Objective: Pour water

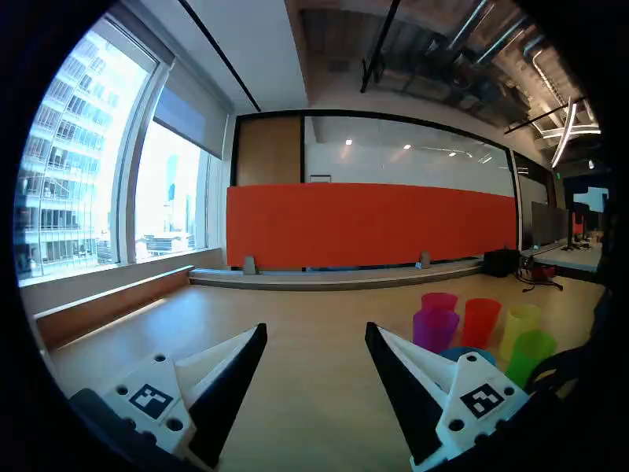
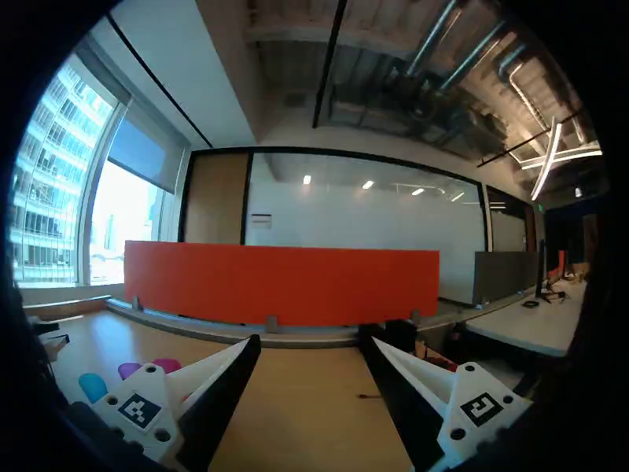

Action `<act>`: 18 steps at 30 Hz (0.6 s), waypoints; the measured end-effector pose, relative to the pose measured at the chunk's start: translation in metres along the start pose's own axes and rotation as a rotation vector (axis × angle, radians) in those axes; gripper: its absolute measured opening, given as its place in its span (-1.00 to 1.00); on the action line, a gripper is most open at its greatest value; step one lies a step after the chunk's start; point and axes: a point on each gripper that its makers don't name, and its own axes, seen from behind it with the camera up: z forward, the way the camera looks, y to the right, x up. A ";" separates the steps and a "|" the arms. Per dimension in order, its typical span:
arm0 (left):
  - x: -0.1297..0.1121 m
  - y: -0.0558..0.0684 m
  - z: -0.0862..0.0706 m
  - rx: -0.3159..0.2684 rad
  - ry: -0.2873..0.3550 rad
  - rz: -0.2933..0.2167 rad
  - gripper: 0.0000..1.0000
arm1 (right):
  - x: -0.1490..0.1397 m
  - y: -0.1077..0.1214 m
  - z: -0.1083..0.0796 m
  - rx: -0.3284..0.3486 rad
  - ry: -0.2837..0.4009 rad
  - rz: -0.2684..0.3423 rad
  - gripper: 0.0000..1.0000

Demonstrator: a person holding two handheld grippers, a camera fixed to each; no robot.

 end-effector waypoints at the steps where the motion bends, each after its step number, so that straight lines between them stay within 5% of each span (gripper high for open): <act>1: 0.000 0.000 0.000 0.000 0.000 0.000 0.85 | -0.001 -0.001 0.000 0.002 0.001 -0.005 0.99; 18: 0.000 0.001 -0.001 0.000 0.000 0.000 0.85 | -0.025 -0.007 0.002 0.050 0.009 0.010 0.99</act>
